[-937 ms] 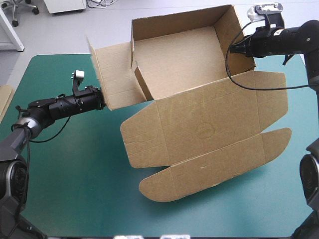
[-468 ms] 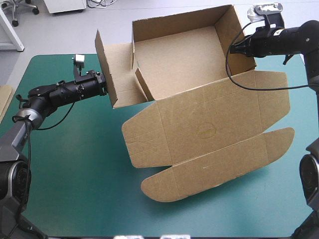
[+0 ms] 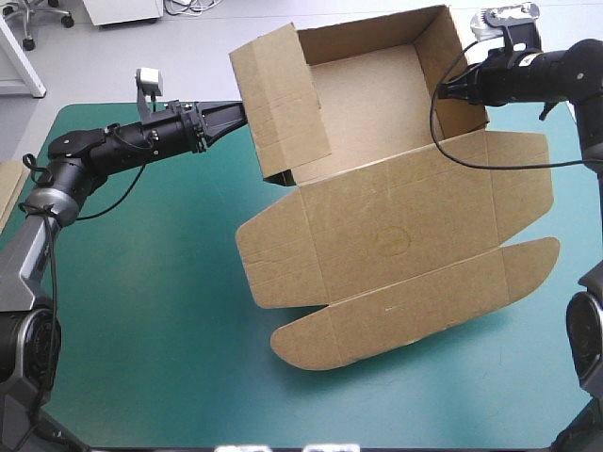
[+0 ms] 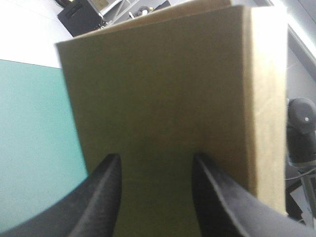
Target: Fold the box
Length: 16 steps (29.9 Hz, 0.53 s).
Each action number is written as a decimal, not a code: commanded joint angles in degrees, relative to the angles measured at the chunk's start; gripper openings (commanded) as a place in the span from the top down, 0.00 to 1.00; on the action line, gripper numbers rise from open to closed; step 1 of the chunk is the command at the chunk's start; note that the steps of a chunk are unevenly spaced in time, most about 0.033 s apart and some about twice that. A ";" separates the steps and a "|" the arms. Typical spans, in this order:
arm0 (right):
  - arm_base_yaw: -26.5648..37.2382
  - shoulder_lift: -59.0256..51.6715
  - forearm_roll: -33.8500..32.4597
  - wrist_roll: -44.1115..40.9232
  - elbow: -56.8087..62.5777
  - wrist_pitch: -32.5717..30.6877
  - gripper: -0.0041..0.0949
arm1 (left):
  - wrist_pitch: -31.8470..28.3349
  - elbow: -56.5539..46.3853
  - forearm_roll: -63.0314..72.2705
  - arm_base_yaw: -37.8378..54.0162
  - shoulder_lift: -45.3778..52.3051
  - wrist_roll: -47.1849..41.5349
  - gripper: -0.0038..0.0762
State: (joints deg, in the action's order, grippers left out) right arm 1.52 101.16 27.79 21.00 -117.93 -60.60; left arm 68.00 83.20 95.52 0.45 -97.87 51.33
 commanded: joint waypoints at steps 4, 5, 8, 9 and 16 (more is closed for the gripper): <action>0.34 -3.33 2.42 -0.74 -1.55 3.84 0.97 | 5.02 5.08 3.38 -2.98 3.07 -2.26 0.53; 0.34 -3.33 2.42 -0.74 -1.55 3.84 0.97 | 5.02 5.09 3.55 -3.30 3.07 -2.44 0.53; 0.34 -3.33 2.42 -0.85 -1.55 3.84 0.97 | 5.02 5.09 4.13 -3.41 3.17 -3.17 0.52; 0.34 -3.33 2.42 -0.85 -1.55 3.84 0.97 | 5.02 5.09 4.13 -3.41 3.17 -3.36 0.51; 0.34 -3.33 2.42 -2.28 -1.55 3.97 0.97 | 5.02 5.09 3.76 -3.41 3.28 -4.54 0.32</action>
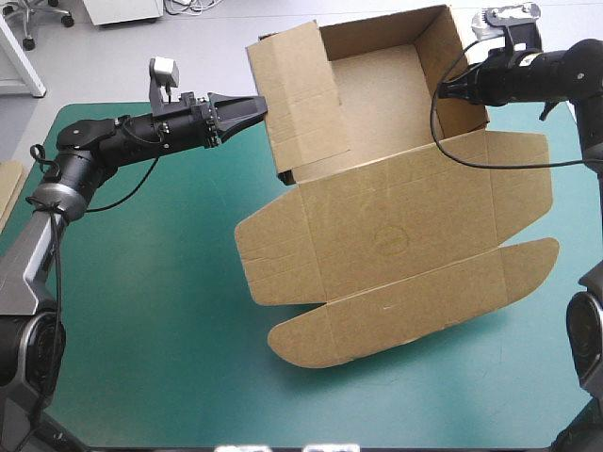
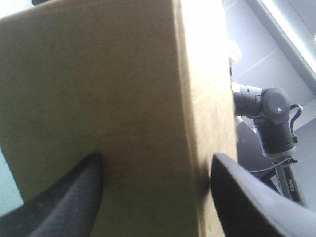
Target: Fold the box
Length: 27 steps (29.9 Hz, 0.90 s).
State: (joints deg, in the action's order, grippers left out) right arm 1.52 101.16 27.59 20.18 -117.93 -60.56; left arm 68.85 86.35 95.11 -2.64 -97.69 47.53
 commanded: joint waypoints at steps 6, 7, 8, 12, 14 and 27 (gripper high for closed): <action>0.34 -3.21 2.73 -2.65 -1.55 4.02 0.97 | 3.66 4.55 2.13 -1.56 3.36 -0.76 0.32; 0.34 -3.21 2.84 -2.89 -1.55 4.02 0.97 | 3.01 5.63 0.34 -1.95 3.36 -1.35 0.32; 0.24 -3.09 2.84 -3.22 -1.55 3.90 0.97 | 1.79 7.08 -2.32 -2.64 3.36 -2.51 0.32; 0.15 -2.74 3.66 -4.18 -1.55 3.44 0.97 | -1.68 13.97 -15.34 -6.02 3.36 -7.36 0.32; 0.15 -2.29 3.66 -4.83 -1.55 3.23 0.97 | -2.77 17.84 -22.85 -7.25 3.36 -10.85 0.32; -7.14 0.53 -7.73 -13.07 -1.55 3.38 0.97 | -7.86 24.78 -44.12 -8.38 2.74 -25.65 0.32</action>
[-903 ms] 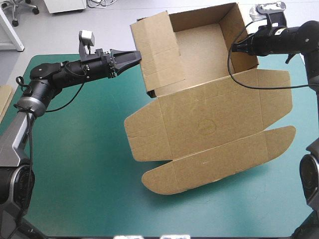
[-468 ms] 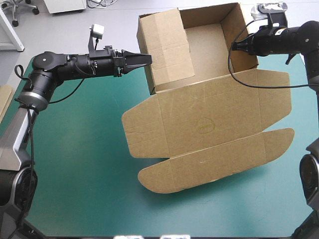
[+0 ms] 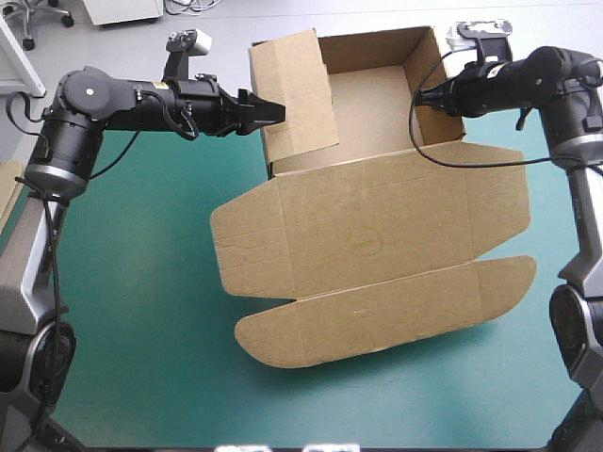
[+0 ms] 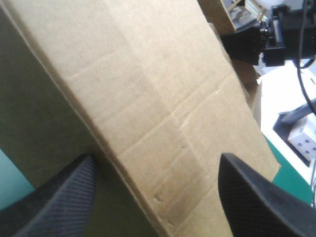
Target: Fold the box
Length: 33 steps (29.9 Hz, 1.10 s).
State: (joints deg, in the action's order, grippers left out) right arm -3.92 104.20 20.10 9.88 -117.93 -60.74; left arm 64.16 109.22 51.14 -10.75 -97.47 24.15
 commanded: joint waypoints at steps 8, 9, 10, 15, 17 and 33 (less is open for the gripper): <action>-4.97 -1.26 -1.60 -7.43 -1.55 4.31 0.97 | -2.78 1.91 -5.09 -0.27 -0.20 -5.83 0.32; -5.62 -0.92 -2.55 -8.26 -1.55 4.49 0.96 | -3.03 1.91 -7.20 -0.27 -0.33 -6.82 0.32; -5.81 -0.77 -3.08 -8.94 -1.55 5.07 0.96 | -3.16 1.91 -8.67 -0.27 -0.56 -7.34 0.32; -6.41 -0.03 -2.78 -11.97 -1.55 7.54 0.96 | -3.06 1.91 -15.44 -0.27 -1.16 -10.77 0.34; -6.41 0.22 -2.70 -12.90 -1.55 7.66 0.96 | -3.29 1.91 -17.42 -0.35 -1.44 -11.75 0.34; -12.04 2.19 -13.21 -17.09 -1.55 1.49 0.96 | -2.99 3.98 -33.54 -4.93 -4.85 -19.47 0.40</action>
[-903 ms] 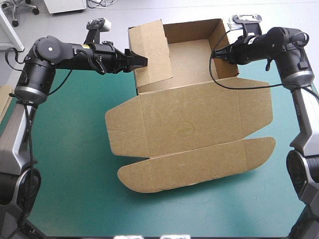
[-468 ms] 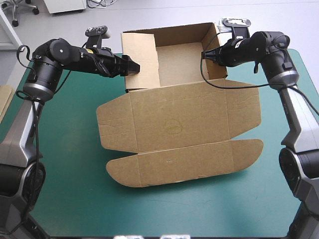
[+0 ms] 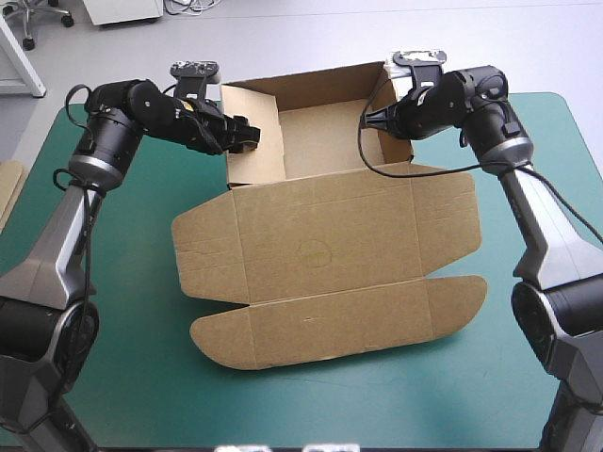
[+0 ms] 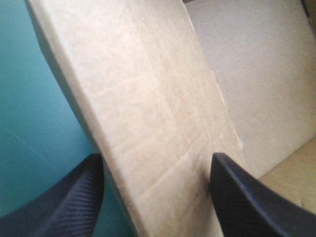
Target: Fold the box
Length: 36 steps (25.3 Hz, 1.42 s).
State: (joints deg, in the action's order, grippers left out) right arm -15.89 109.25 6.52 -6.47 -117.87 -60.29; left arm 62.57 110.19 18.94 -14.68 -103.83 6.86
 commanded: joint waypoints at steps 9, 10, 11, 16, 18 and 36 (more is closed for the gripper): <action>-0.09 -1.74 0.25 -2.54 -1.61 0.31 0.96 | 5.40 8.82 -10.04 -4.96 -3.59 -7.89 0.45; -0.09 -1.21 0.39 -2.72 -1.61 0.00 0.96 | 5.53 8.93 -9.83 -4.96 -4.04 -8.28 0.45; -0.09 -0.74 1.13 -2.81 -1.61 -0.46 0.96 | 5.53 8.93 -9.53 -4.96 -4.28 -8.59 0.45; -0.09 1.65 5.14 -2.39 -1.61 -1.03 0.96 | 7.07 8.93 -12.12 -4.96 -6.61 -9.62 0.48; -0.09 2.37 5.05 -2.39 -1.61 -0.63 0.96 | 7.18 8.93 -14.12 -4.96 -7.62 -9.76 0.58; -0.09 9.11 5.54 -1.73 -1.72 0.94 0.96 | 3.95 9.05 -16.93 -4.96 -15.11 -8.03 0.96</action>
State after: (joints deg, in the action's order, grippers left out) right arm -16.02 121.23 7.47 -9.48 -117.82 -63.22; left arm 68.01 117.55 2.36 -19.27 -121.98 -3.84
